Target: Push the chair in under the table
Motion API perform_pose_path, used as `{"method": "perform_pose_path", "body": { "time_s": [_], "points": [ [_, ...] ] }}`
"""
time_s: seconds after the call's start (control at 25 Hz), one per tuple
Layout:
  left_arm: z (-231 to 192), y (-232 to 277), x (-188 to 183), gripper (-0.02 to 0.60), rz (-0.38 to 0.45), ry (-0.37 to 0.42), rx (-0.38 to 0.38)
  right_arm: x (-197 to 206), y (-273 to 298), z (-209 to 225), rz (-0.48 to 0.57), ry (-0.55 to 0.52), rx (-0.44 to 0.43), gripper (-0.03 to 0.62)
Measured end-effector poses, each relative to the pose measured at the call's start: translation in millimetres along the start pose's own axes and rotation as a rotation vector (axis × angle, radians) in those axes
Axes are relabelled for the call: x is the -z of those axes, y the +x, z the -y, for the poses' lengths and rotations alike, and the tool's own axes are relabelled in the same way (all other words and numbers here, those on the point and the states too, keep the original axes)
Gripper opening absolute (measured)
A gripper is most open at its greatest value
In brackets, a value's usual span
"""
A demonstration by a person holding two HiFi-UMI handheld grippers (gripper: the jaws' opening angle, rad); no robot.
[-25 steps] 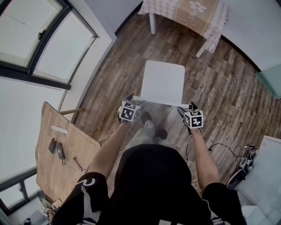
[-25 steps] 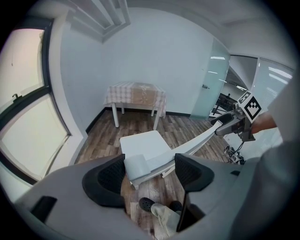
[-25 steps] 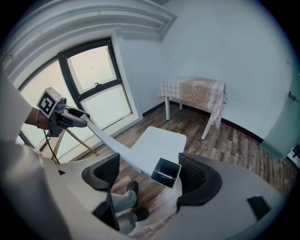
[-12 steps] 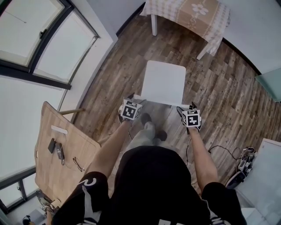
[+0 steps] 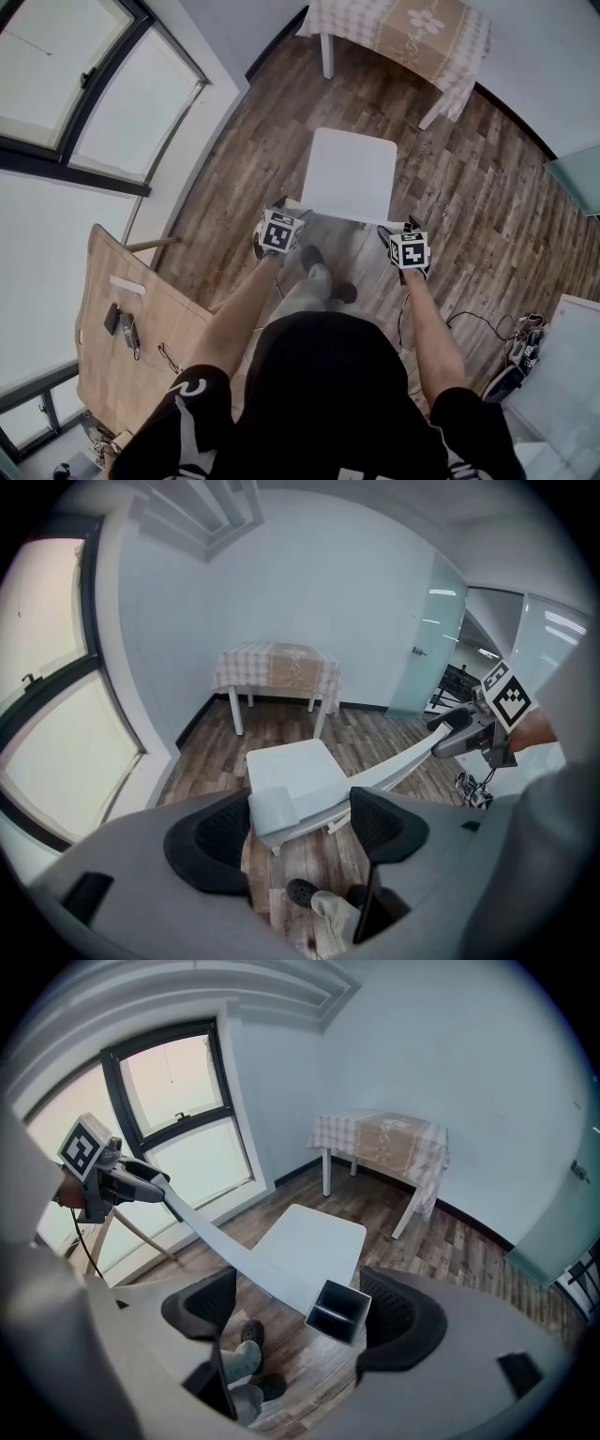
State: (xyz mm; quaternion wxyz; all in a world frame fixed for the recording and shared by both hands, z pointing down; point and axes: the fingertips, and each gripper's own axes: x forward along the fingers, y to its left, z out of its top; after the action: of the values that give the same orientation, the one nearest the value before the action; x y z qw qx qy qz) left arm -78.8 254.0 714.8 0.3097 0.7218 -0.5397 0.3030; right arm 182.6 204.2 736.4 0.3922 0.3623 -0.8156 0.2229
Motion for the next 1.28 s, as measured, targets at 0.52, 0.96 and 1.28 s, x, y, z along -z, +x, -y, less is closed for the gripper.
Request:
{"method": "perform_pose_path", "body": {
  "time_s": [0.52,0.96,1.28],
  "points": [
    [-32,21,-30,0.345,0.002,0.036,0.038,-30,21,5,0.008,0.035,0.026,0.422],
    [-57,35,-50,0.344,0.027,0.057,0.060,-52,39,7,0.013,0.069,0.047,0.423],
    [-68,45,-67,0.344,0.041,0.061,0.075,-70,51,17,0.008,0.085,0.054,0.425]
  ]
}}
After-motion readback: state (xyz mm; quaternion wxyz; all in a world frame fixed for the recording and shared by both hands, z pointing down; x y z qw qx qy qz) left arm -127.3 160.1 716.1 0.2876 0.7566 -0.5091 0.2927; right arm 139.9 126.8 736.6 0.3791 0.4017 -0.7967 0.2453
